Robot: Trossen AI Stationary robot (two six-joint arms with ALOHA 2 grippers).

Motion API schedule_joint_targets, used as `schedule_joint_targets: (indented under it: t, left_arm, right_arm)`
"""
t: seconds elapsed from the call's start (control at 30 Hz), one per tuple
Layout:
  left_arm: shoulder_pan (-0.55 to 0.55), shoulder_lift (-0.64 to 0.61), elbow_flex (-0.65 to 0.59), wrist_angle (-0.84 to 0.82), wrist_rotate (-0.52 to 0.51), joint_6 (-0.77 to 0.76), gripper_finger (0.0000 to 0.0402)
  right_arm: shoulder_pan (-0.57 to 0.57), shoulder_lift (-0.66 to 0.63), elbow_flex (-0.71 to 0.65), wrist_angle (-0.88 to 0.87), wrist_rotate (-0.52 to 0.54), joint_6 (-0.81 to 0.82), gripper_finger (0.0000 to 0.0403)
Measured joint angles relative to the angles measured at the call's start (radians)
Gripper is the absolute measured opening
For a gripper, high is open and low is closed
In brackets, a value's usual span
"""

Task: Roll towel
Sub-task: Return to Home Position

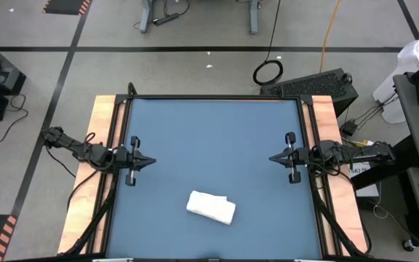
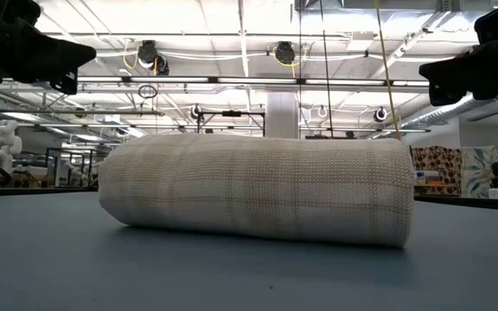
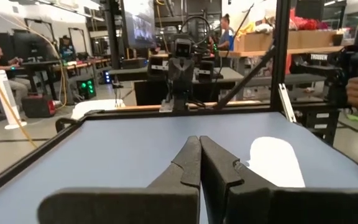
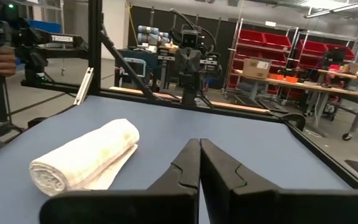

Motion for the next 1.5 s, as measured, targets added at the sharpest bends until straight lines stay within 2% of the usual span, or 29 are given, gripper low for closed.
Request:
schedule_joint_targets:
  t: [0.4, 0.8, 1.5]
  left_arm:
    - [0.066, 0.0, 0.001, -0.004, -0.023, 0.035, 0.0001]
    - [0.114, 0.0, 0.002, -0.01, 0.03, 0.035, 0.0001]
    - [0.324, 0.0, -0.002, -0.026, 0.242, 0.037, 0.0001]
  right_arm:
    - [-0.001, 0.001, 0.0, 0.001, -0.001, 0.021, 0.0001]
    - [-0.001, 0.001, 0.0, -0.001, -0.007, 0.031, 0.0001]
    - [0.0, 0.002, 0.0, -0.001, -0.007, 0.036, 0.0001]
